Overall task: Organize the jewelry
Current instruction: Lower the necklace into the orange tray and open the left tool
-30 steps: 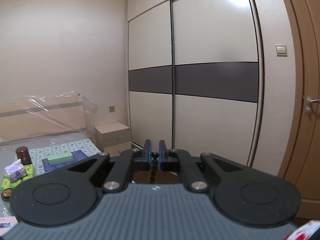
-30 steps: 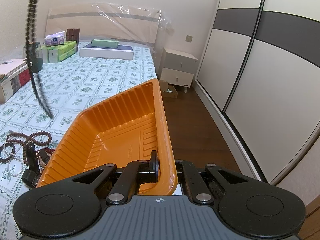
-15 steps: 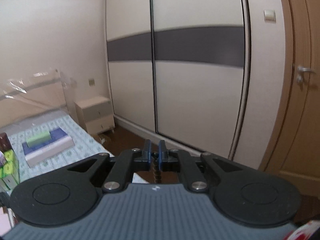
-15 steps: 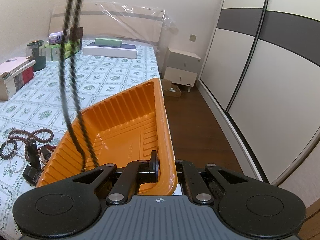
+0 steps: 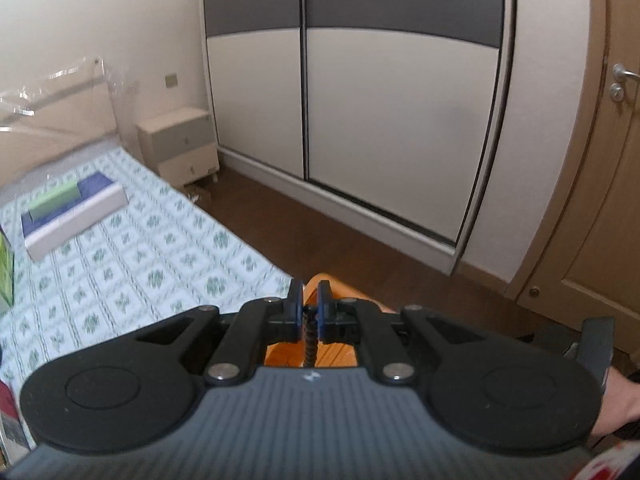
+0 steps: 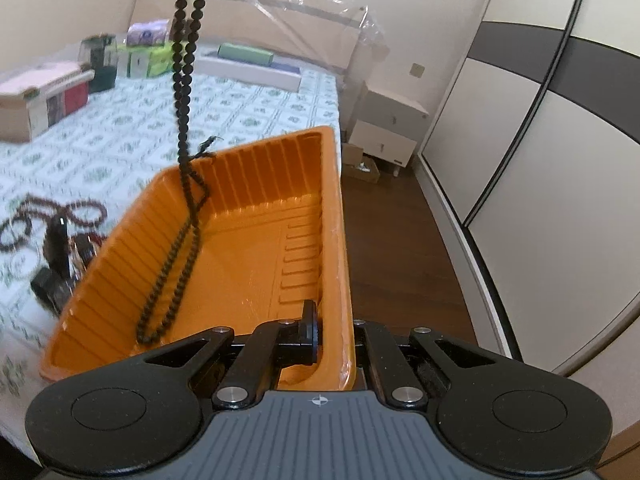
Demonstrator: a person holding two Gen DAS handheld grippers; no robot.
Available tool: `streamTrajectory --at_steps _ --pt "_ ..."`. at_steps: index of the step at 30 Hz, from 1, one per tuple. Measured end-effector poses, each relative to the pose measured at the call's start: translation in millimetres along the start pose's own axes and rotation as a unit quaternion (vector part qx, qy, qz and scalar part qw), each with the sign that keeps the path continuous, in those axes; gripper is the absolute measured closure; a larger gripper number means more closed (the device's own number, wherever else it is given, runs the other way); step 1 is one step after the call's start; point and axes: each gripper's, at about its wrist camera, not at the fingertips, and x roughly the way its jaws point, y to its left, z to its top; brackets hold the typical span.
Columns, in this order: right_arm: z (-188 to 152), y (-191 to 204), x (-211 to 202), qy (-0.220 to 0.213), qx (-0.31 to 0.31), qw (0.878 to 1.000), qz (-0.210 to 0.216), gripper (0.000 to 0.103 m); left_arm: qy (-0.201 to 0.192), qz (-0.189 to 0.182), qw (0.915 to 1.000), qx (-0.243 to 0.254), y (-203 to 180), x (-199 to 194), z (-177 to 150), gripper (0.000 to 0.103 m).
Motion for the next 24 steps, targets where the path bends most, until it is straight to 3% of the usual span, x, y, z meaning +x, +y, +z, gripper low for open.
streamTrajectory --at_steps 6,24 --pt "-2 0 8 0.024 -0.012 1.000 0.005 0.099 0.027 -0.009 0.9996 -0.009 6 21 -12 0.097" --pt "-3 2 12 0.032 -0.003 0.999 0.010 0.099 0.086 -0.023 0.9960 0.006 -13 67 -31 0.096"
